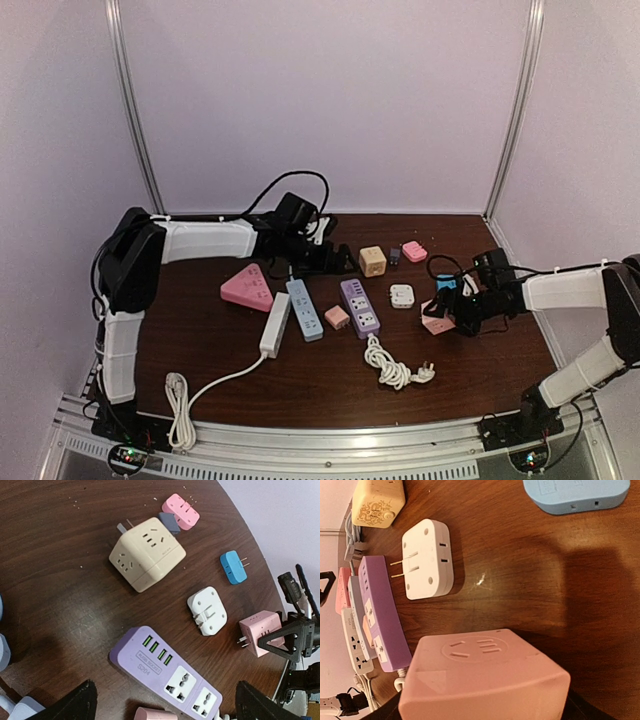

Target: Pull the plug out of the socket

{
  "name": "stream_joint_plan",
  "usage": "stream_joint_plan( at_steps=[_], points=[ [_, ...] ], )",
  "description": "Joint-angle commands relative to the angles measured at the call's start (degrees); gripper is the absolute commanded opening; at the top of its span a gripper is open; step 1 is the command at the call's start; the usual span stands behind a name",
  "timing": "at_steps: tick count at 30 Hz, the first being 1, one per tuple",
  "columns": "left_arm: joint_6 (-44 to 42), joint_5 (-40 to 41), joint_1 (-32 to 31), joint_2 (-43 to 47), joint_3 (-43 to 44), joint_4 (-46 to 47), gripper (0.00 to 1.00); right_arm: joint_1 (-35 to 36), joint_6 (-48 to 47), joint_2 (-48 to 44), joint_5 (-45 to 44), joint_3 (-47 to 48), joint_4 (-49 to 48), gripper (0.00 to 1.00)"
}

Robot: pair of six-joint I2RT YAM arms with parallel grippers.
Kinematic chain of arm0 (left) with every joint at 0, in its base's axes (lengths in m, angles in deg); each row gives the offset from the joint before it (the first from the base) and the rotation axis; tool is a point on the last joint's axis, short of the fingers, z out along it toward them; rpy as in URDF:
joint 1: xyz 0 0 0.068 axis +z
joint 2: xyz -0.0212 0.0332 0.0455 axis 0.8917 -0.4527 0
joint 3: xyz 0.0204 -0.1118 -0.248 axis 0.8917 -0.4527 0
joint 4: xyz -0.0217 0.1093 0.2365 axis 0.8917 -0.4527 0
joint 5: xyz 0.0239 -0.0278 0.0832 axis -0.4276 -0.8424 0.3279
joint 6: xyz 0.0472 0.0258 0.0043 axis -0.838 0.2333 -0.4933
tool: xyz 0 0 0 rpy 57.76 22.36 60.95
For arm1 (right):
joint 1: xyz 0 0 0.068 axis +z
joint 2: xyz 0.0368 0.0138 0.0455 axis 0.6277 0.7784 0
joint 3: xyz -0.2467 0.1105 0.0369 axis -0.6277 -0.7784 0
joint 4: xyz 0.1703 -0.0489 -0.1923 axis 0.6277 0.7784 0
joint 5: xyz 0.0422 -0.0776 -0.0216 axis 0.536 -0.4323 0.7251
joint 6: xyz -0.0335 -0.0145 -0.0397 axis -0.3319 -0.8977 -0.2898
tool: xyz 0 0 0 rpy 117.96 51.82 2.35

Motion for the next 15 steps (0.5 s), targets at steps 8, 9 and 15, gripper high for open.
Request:
stream_joint_plan(
  at_steps=[8,9,15],
  points=[
    [-2.1,2.5,0.4,7.0,-2.5,-1.0,0.98,-0.7,-2.7,-4.1,-7.0,0.3,5.8,0.95],
    [-2.2,2.8,0.4,7.6,-2.7,-1.1,0.98,-0.7,-2.9,-4.4,-7.6,0.6,6.2,0.96],
    [-4.0,5.7,0.4,12.0,-5.2,-1.6,0.98,-0.7,-4.2,-7.1,-11.8,2.3,9.6,1.0]
  ],
)
